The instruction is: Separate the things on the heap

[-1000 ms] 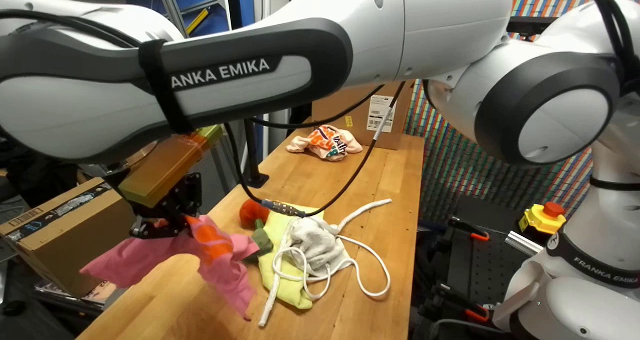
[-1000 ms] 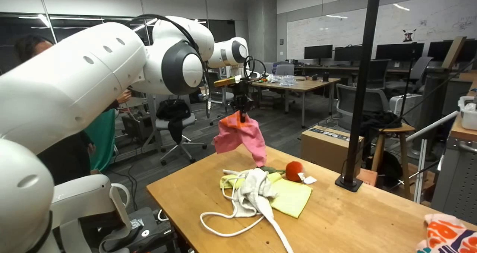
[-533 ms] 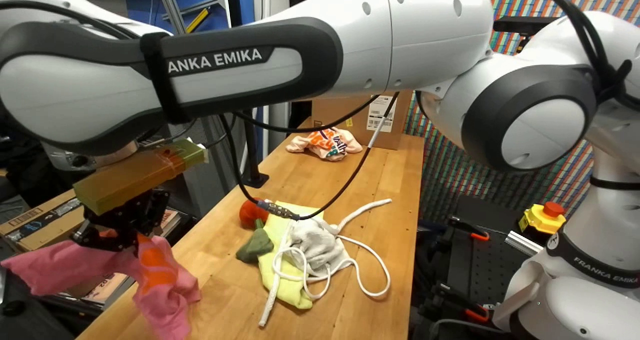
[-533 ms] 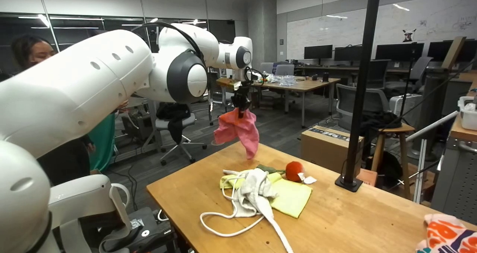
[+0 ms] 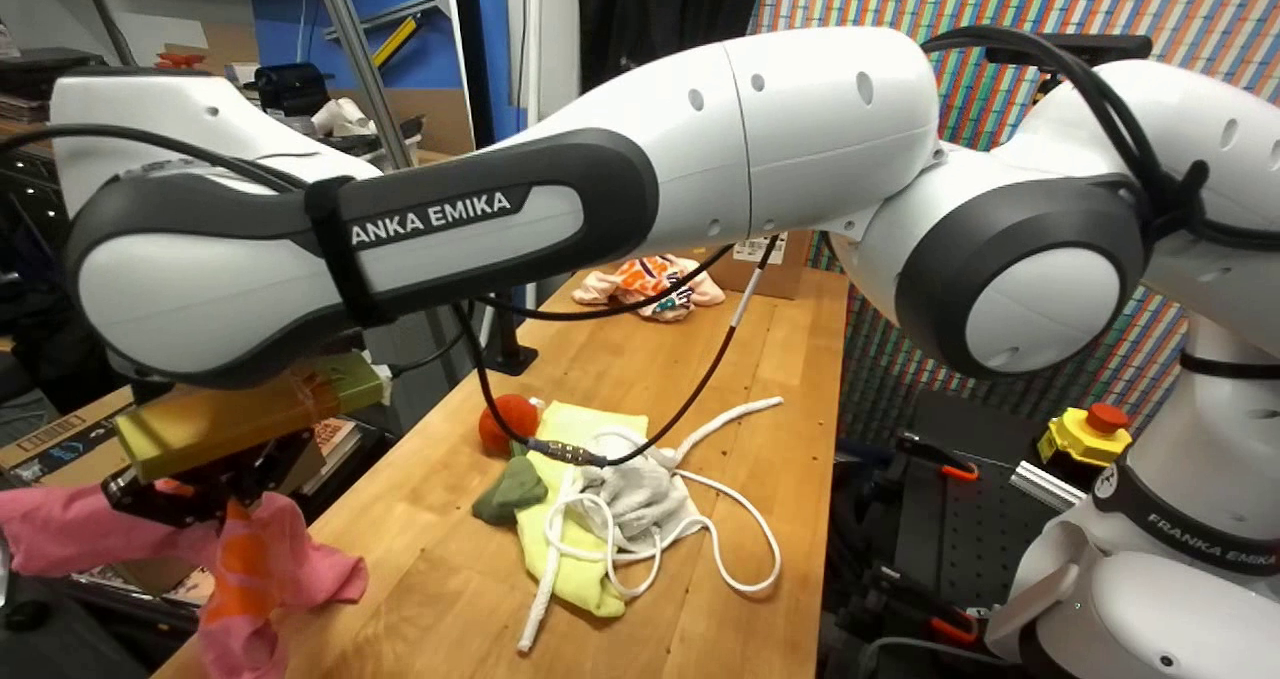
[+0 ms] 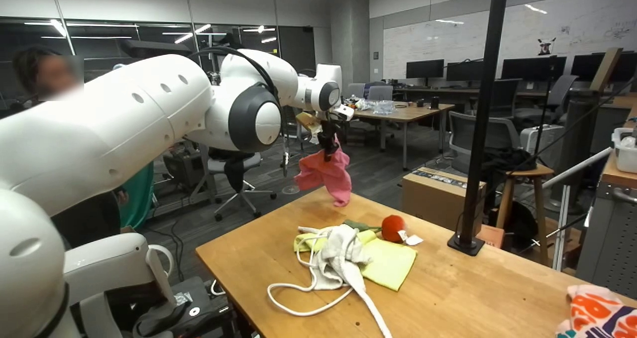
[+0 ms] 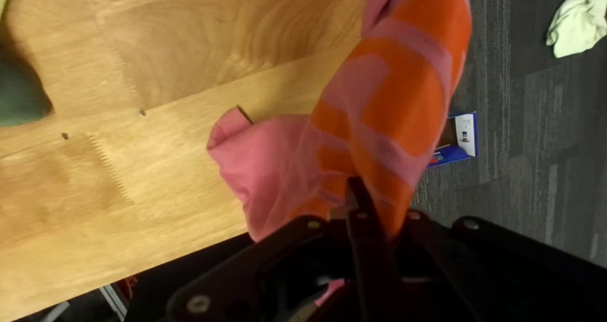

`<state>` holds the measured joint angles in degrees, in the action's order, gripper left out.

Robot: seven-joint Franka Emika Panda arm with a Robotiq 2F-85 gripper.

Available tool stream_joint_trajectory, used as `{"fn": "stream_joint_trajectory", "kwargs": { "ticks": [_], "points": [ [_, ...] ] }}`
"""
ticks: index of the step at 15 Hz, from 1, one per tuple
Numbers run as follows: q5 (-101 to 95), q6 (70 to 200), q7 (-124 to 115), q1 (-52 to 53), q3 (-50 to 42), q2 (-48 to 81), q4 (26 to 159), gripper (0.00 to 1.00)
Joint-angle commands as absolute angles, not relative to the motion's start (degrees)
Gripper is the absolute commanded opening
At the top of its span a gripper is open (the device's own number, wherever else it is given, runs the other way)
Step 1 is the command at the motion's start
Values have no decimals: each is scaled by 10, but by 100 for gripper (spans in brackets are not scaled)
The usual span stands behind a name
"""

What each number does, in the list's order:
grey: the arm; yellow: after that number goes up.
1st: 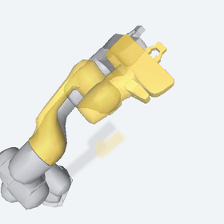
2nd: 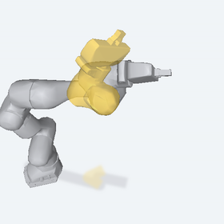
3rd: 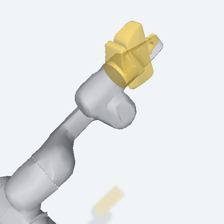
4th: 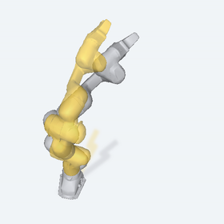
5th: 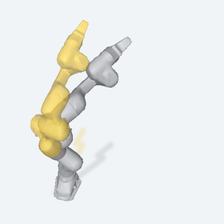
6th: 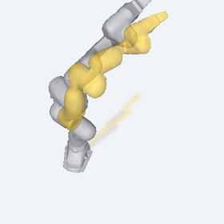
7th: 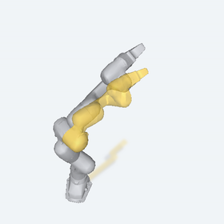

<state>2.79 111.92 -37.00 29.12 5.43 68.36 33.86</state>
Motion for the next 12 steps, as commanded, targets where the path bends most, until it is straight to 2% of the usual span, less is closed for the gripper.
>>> {"fn": "stream_joint_trajectory", "kwargs": {
  "ticks": [1, 5, 6, 8, 9, 12],
  "points": [
    [38, 1104, -367, 286, 63, 695, 321, 7],
    [35, 1081, -352, 283, 66, 694, 328, 8],
    [35, 1075, -348, 282, 66, 694, 331, 32],
    [35, 1054, -338, 280, 67, 689, 336, 34],
    [34, 1041, -333, 280, 66, 686, 338, 40],
    [39, 987, -313, 273, 71, 671, 347, 64]
  ]
}}
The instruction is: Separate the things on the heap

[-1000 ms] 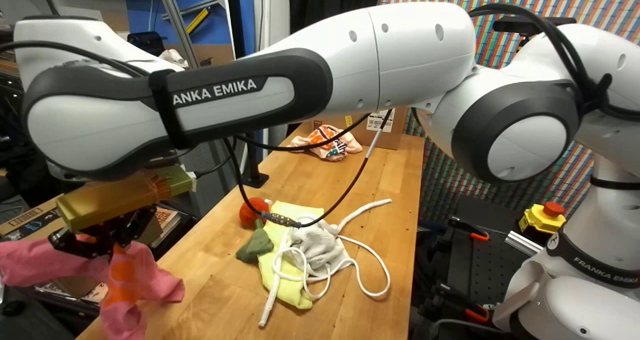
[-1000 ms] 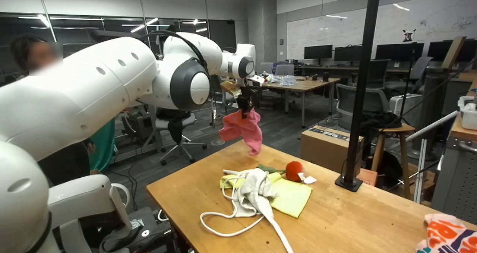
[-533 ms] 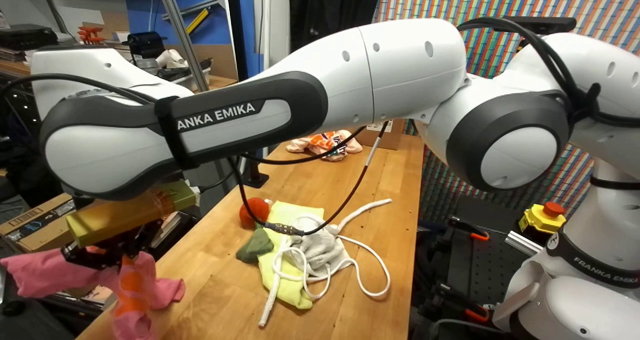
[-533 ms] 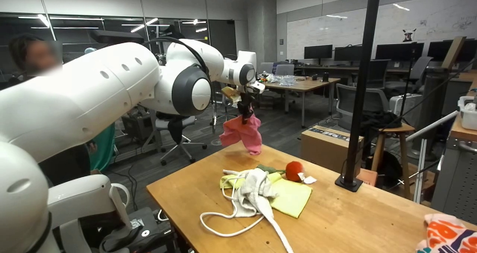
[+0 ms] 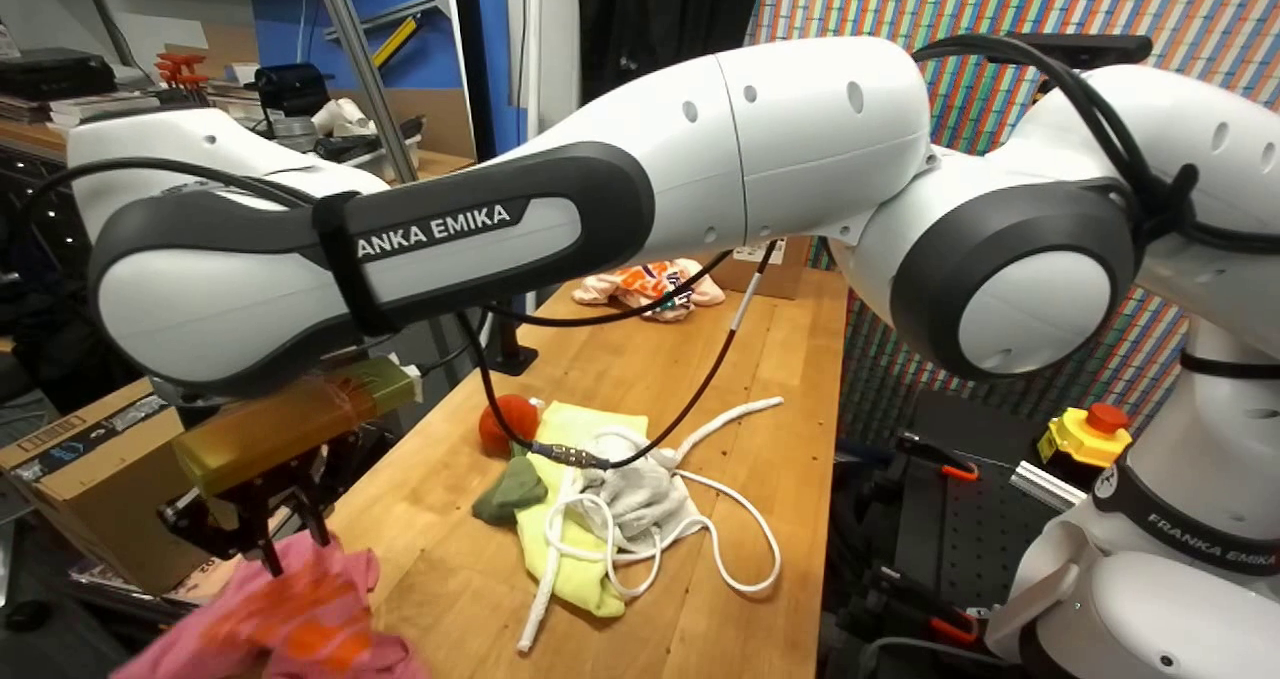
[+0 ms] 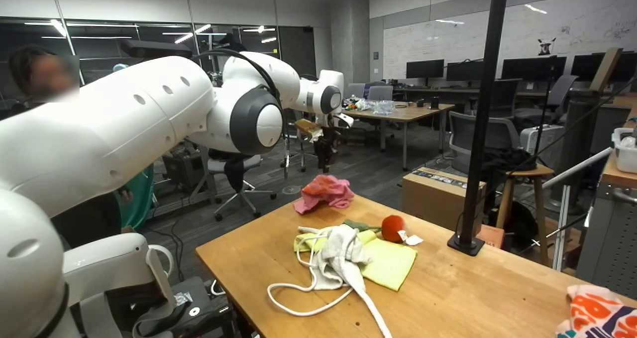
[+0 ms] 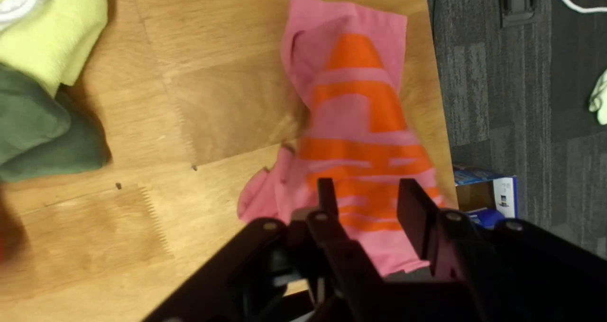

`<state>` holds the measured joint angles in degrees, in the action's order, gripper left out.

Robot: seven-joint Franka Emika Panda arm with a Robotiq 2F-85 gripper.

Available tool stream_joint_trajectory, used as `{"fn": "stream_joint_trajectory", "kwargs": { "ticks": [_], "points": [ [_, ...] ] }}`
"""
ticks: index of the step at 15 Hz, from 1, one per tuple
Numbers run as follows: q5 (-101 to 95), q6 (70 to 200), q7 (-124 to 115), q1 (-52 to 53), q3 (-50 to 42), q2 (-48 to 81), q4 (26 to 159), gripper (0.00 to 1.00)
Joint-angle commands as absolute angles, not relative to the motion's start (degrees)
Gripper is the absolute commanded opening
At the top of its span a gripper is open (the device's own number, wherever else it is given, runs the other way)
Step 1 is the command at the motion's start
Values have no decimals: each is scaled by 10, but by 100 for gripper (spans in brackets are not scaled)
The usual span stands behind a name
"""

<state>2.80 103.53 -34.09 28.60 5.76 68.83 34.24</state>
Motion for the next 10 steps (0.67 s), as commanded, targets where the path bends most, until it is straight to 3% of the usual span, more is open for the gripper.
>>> {"fn": "stream_joint_trajectory", "kwargs": {
  "ticks": [1, 5, 10],
  "points": [
    [37, 966, -313, 271, 69, 665, 349, 71],
    [36, 885, -292, 255, 69, 640, 357, 99],
    [39, 828, -280, 226, 67, 618, 365, 100]
  ]
}}
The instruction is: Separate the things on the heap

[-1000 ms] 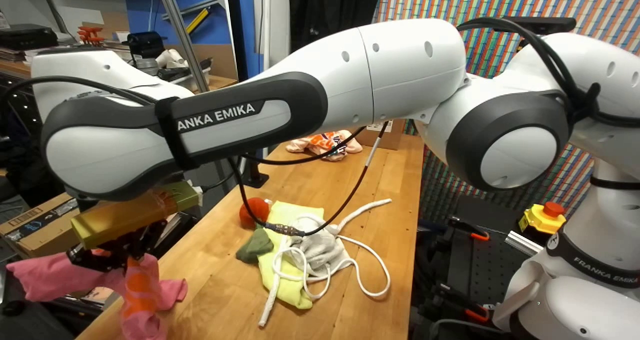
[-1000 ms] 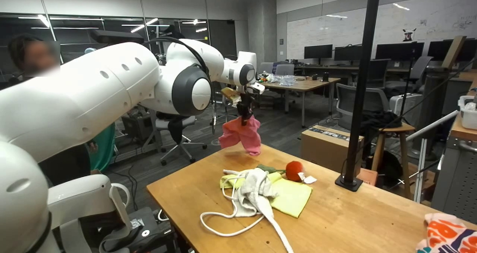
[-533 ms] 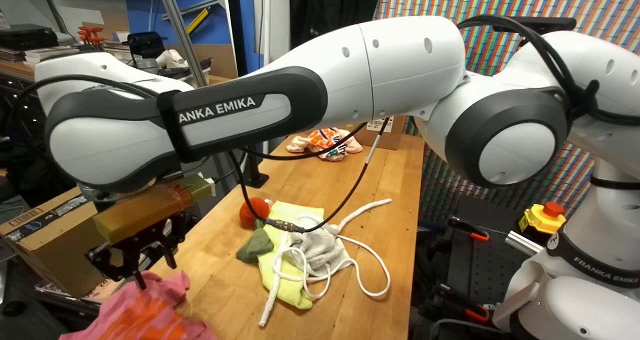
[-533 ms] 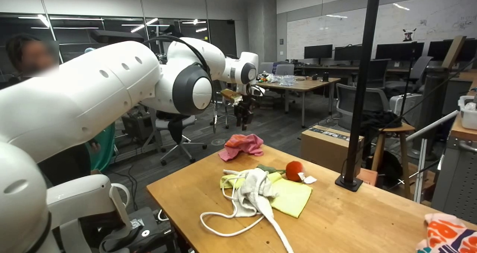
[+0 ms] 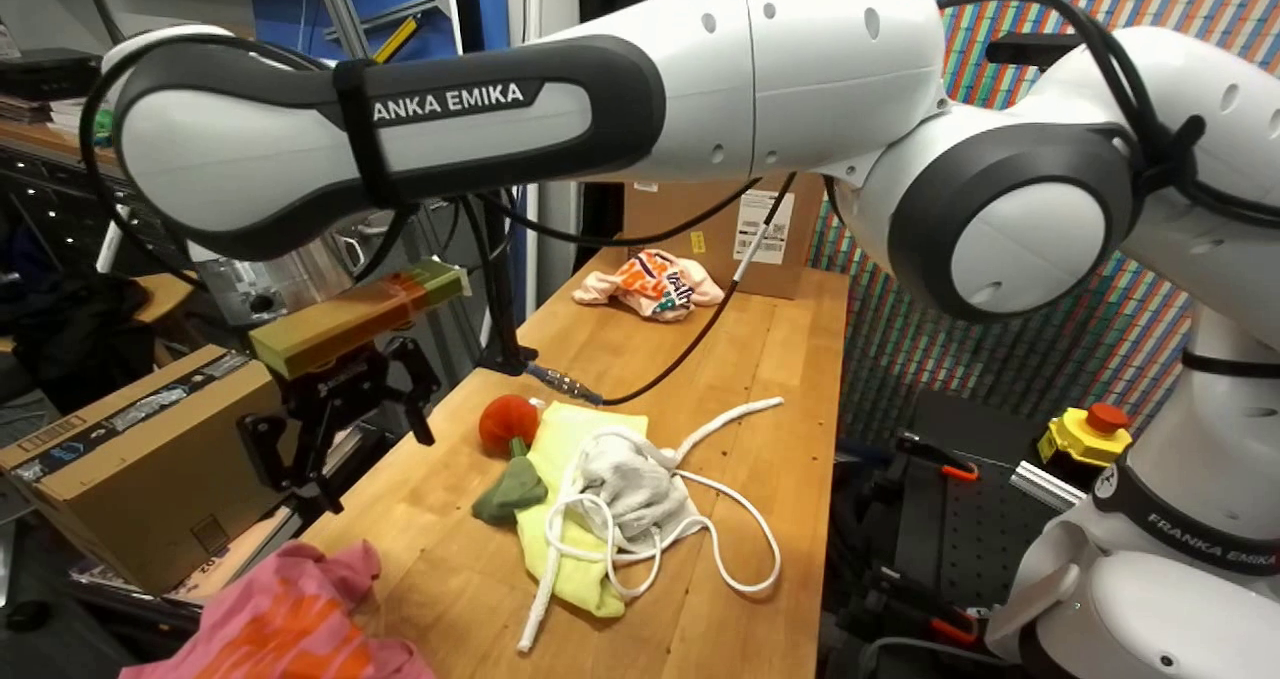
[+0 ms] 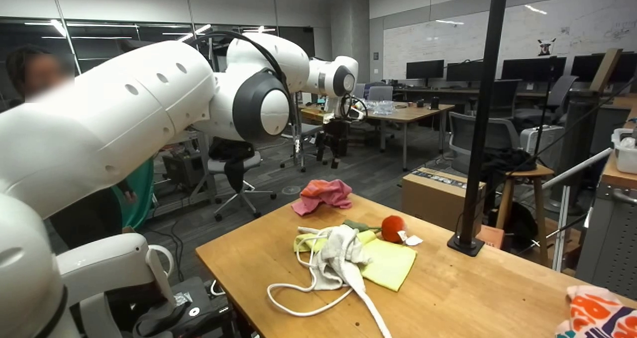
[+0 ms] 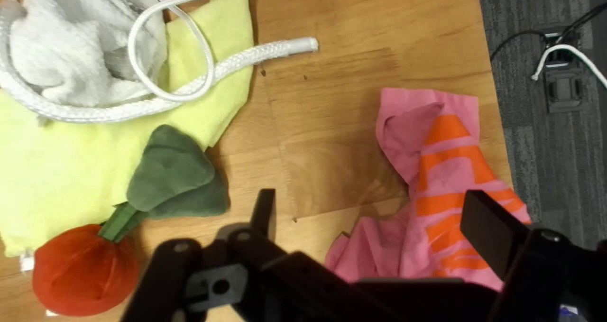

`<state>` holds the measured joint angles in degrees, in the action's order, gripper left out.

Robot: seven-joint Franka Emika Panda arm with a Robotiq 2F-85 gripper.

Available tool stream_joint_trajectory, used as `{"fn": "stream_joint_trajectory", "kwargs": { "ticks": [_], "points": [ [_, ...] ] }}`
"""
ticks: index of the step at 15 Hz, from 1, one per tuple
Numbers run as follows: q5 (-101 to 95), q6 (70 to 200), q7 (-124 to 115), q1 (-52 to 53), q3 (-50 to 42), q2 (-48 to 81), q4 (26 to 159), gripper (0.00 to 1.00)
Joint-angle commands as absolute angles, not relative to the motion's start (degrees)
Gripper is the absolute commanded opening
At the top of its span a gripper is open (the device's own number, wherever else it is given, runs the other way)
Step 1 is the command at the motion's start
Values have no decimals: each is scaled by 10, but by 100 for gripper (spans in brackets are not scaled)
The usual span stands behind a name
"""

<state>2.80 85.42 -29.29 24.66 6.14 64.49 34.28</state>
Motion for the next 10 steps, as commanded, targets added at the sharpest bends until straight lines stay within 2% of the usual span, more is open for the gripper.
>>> {"fn": "stream_joint_trajectory", "kwargs": {
  "ticks": [1, 10],
  "points": [
    [39, 826, -281, 219, 66, 616, 368, 100],
    [75, 842, -291, 159, 74, 566, 455, 100]
  ]
}}
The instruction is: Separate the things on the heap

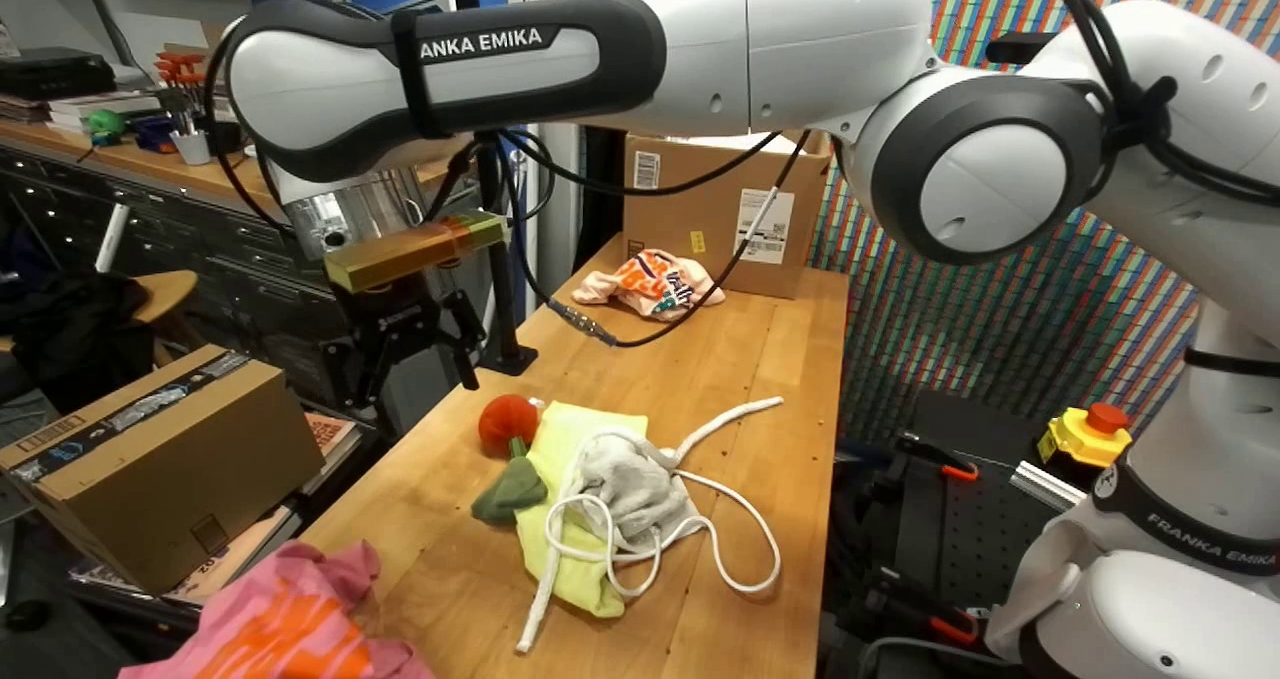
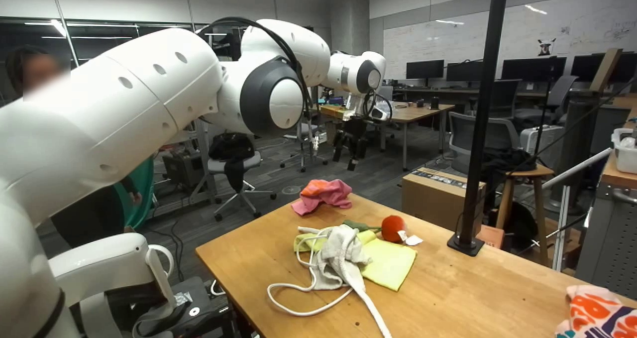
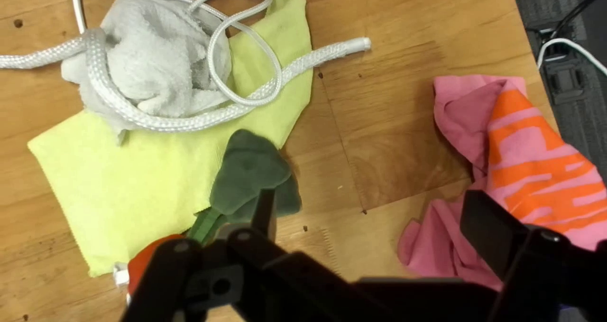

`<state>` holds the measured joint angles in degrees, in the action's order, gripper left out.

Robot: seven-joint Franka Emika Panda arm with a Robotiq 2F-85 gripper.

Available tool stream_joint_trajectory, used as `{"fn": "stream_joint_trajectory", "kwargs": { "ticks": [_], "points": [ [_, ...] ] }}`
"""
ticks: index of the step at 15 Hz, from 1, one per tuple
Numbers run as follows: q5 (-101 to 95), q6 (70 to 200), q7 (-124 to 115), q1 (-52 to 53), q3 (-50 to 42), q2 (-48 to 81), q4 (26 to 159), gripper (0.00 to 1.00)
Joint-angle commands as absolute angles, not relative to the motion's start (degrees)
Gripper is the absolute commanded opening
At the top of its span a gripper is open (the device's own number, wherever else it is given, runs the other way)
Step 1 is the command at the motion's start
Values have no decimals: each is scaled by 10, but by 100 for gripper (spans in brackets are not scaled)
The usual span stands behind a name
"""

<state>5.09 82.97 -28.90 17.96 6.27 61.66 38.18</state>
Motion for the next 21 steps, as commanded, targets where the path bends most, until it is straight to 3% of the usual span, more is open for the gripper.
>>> {"fn": "stream_joint_trajectory", "kwargs": {
  "ticks": [1, 13, 21],
  "points": [
    [82, 848, -291, 155, 74, 554, 478, 100],
    [130, 1011, -263, 128, 57, 391, 791, 100],
    [116, 1082, -119, 75, 35, 261, 1002, 100]
  ]
}}
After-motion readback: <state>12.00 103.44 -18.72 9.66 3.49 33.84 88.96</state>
